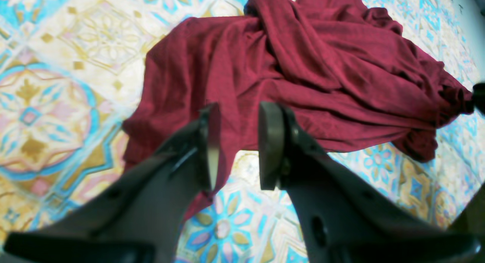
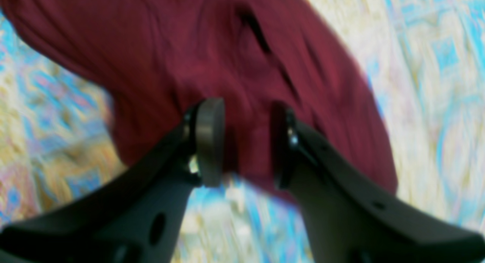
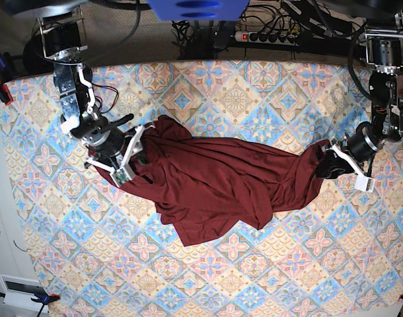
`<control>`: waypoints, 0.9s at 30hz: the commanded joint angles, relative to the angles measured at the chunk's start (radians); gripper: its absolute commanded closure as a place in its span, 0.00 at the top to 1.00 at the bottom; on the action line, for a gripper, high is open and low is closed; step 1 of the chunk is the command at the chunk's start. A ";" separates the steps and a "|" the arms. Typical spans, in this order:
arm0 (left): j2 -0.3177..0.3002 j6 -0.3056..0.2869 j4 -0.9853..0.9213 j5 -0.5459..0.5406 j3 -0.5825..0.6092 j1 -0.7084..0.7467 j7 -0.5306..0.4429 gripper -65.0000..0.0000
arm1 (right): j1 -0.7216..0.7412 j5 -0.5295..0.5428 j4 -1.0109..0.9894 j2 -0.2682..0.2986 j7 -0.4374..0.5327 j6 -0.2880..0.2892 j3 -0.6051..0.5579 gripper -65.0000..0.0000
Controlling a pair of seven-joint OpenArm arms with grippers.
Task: Layout the t-shirt on the table in an organized manner, then fold the t-shirt properly
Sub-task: 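Release and regrasp the shirt end nearest the right gripper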
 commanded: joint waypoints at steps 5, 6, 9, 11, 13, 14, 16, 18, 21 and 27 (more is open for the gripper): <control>-0.026 -0.005 0.012 -0.014 -0.012 -0.013 -0.023 0.26 | 0.031 -0.060 -0.022 0.013 0.022 -0.010 -0.009 0.39; -0.026 -0.005 0.012 -0.014 -0.012 -0.013 -0.023 0.26 | 0.031 -0.062 -0.043 0.013 0.022 -0.010 -0.009 0.41; -0.026 -0.005 0.012 -0.014 -0.012 -0.013 -0.023 0.26 | 0.031 -0.062 -0.117 0.011 0.027 -0.010 -0.009 0.43; -0.026 -0.005 0.012 -0.014 -0.012 -0.013 -0.023 0.26 | 0.031 -0.062 -0.151 0.011 0.033 -0.010 -0.009 0.43; -0.026 -0.005 0.012 -0.014 -0.012 -0.013 -0.023 0.26 | 0.031 -0.062 -0.170 0.011 0.033 -0.007 -0.009 0.43; -0.026 -0.005 0.012 -0.014 -0.012 -0.013 -0.023 0.26 | 0.031 -0.062 -0.181 0.011 0.033 -0.007 -0.009 0.43; -0.026 -0.005 0.012 -0.014 -0.012 -0.013 -0.023 0.26 | 0.031 -0.062 -0.190 0.011 0.033 -0.005 -0.009 0.43; -0.025 -0.005 0.012 -0.014 -0.012 -0.013 -0.023 0.26 | 0.031 -0.062 -0.195 0.011 0.033 -0.005 -0.018 0.43; -0.025 -0.005 0.012 -0.014 -0.011 -0.015 -0.023 0.26 | 0.031 -0.062 -0.197 0.011 0.033 -0.005 -0.073 0.43; -0.025 -0.005 0.012 -0.014 -0.011 -0.015 -0.023 0.26 | 0.102 -0.065 -0.210 0.011 0.035 -0.005 -0.150 0.43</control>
